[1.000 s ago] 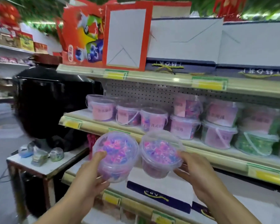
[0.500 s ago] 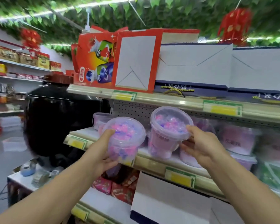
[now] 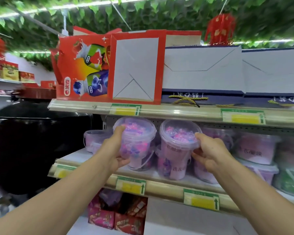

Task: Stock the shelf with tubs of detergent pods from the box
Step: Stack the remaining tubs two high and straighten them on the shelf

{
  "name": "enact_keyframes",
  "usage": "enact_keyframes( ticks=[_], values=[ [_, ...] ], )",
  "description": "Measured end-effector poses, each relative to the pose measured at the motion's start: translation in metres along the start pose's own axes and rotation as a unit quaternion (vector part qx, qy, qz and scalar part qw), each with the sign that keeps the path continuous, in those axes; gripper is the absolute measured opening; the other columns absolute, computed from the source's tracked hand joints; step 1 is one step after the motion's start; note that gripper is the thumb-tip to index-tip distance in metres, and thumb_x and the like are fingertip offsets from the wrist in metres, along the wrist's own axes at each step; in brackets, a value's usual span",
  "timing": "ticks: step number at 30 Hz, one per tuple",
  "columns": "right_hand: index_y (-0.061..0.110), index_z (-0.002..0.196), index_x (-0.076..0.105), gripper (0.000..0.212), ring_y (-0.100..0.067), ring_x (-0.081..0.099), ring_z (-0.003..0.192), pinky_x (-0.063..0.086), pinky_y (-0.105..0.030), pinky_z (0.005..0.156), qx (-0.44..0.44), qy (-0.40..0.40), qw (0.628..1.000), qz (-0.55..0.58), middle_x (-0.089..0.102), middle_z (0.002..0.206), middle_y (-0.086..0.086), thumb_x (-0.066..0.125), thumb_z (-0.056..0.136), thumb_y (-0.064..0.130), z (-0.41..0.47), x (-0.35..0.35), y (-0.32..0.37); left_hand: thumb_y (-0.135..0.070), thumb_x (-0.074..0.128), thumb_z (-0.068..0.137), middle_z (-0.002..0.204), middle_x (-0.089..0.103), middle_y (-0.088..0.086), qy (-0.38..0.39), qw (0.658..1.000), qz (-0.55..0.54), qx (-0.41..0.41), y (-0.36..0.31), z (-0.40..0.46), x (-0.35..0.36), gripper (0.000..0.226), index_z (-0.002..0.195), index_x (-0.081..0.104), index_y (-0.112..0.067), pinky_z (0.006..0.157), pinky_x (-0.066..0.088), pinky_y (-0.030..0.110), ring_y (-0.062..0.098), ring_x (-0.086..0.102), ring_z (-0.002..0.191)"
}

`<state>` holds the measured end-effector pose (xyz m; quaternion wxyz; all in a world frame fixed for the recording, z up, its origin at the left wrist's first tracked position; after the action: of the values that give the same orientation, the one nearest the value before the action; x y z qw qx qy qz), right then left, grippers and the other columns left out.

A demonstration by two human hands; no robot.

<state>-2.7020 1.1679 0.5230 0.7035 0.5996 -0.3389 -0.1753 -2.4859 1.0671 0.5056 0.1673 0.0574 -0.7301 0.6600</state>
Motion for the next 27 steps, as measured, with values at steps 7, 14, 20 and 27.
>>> enact_keyframes(
  ticks=[7,14,20,27],
  values=[
    [0.005,0.129,0.048,0.057,-0.020,0.056,0.110,0.047,-0.037,0.093,-0.062,0.011,0.995,-0.083,0.057,0.126,-0.009,0.068,0.081,0.029,0.000,0.018,-0.008,-0.051,0.055,0.088,0.112,0.045,0.006,0.080,0.996,0.000,-0.050,-0.005,0.031,0.011,0.039,0.109,0.042,-0.022,0.092,0.044,0.042,0.026,0.049,0.098],
    [0.021,0.149,0.007,0.089,-0.030,0.043,0.125,0.039,-0.040,0.098,-0.259,-0.088,0.844,-0.462,0.030,0.145,-0.010,0.068,0.083,0.024,-0.023,0.036,-0.024,-0.051,0.071,0.074,0.141,0.044,0.012,0.160,0.984,0.075,-0.018,-0.003,0.056,0.001,0.077,0.132,0.045,-0.006,0.082,0.054,0.035,0.028,0.053,0.118],
    [0.019,0.149,0.003,0.091,-0.035,0.051,0.111,0.046,-0.039,0.073,-0.326,-0.162,0.713,-0.600,0.025,0.138,-0.012,0.066,0.084,0.028,-0.020,0.046,-0.034,-0.047,0.079,0.068,0.114,0.062,0.007,0.073,0.886,0.406,0.214,-0.007,0.070,-0.016,0.060,0.106,0.046,-0.015,0.085,0.053,0.046,0.030,0.063,0.099],
    [0.015,0.139,0.031,0.066,-0.039,0.052,0.100,0.040,-0.037,0.060,-0.340,-0.191,0.669,-0.633,0.039,0.121,-0.016,0.066,0.084,0.026,0.003,0.037,-0.034,-0.043,0.065,0.084,0.105,0.060,0.014,-0.068,0.772,0.512,0.370,-0.012,0.069,-0.001,0.050,0.107,0.035,-0.010,0.064,0.040,0.036,0.034,0.058,0.095]
  ],
)
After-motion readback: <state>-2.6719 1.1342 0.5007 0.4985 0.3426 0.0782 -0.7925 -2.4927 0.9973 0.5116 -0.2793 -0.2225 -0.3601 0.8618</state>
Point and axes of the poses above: each hand's wrist, its own z-axis towards the middle knuckle, its own x-axis out of the palm, y = z × x, the point moved 4 cm from there along z, towards the middle knuckle
